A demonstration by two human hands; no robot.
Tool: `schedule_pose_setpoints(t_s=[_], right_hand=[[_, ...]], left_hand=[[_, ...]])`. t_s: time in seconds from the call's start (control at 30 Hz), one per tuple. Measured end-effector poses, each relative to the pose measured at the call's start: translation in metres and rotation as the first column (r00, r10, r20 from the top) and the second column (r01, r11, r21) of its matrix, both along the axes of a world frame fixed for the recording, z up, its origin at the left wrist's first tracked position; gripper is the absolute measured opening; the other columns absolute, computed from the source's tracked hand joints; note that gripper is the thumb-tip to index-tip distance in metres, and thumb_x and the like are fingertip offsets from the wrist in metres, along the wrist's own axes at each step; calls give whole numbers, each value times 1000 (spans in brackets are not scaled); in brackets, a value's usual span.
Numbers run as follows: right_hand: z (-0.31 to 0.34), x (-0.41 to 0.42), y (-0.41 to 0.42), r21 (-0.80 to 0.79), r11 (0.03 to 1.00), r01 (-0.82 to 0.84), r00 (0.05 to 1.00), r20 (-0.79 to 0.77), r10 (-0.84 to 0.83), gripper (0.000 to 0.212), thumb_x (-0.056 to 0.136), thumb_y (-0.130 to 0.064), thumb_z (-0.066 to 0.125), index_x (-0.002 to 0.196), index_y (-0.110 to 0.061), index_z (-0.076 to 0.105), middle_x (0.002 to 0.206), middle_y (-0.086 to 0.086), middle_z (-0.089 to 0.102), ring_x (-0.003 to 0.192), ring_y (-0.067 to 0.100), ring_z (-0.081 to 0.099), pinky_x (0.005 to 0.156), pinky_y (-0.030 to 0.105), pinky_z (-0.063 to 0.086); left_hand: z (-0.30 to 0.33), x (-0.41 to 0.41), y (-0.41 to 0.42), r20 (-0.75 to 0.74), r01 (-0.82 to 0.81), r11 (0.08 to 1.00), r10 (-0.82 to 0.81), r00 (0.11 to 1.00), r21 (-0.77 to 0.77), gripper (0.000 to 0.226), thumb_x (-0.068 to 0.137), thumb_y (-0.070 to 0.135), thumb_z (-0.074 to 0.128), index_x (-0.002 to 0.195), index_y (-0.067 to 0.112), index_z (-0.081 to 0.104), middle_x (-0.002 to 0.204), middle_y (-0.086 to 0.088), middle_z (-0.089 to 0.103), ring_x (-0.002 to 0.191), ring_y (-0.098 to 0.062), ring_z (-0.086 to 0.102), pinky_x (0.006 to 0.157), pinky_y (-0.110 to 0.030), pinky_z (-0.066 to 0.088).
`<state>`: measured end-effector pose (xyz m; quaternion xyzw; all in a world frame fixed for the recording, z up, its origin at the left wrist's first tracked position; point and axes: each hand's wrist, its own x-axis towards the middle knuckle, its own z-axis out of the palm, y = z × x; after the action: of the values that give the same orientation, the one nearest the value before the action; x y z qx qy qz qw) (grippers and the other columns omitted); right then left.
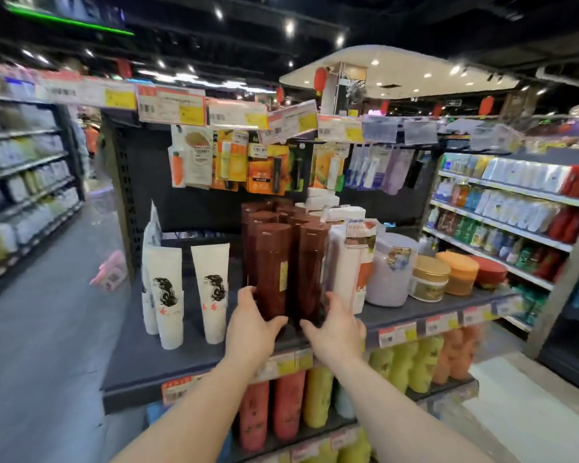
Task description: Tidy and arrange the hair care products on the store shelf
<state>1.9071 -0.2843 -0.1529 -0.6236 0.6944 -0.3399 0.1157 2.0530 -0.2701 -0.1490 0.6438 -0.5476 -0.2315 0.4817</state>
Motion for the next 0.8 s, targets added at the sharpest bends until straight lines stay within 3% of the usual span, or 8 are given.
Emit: schedule_pose_setpoints(t_s=[0.13, 0.3, 0.43, 0.8], right_hand=[[-6, 6, -9, -6, 999, -33, 999, 42, 33, 70, 78, -53, 65, 136, -29, 34, 125, -5, 61, 120, 22, 54, 110, 42, 26], [-9, 10, -18, 13, 1000, 2, 998, 59, -2, 63, 76, -55, 67, 127, -27, 44, 116, -6, 65, 113, 20, 58, 110, 43, 25], [-11, 10, -19, -25, 999, -39, 999, 29, 40, 62, 74, -57, 66, 124, -25, 47, 112, -8, 66, 111, 17, 60, 111, 42, 25], [-16, 10, -15, -133, 990, -49, 998, 31, 53, 61, 75, -55, 69, 122, -23, 48, 107, -9, 68, 108, 14, 61, 109, 36, 25]], left_hand=[[-3, 1, 1, -1, -60, 998, 60, 998, -21, 65, 79, 20, 77, 131, 12, 38, 121, -4, 63, 107, -19, 61, 91, -31, 49], [-7, 0, 6, 33, -39, 998, 40, 999, -44, 62, 81, 18, 74, 131, 16, 36, 119, 1, 63, 106, -15, 61, 89, -29, 50], [-9, 1, 4, 62, -27, 998, 30, 998, -52, 61, 84, 20, 70, 133, 22, 34, 115, 4, 62, 96, -9, 59, 82, -24, 49], [-13, -2, 0, 110, -61, 994, 70, 991, -85, 53, 84, 24, 69, 128, 26, 38, 107, 5, 62, 90, -10, 60, 74, -24, 49]])
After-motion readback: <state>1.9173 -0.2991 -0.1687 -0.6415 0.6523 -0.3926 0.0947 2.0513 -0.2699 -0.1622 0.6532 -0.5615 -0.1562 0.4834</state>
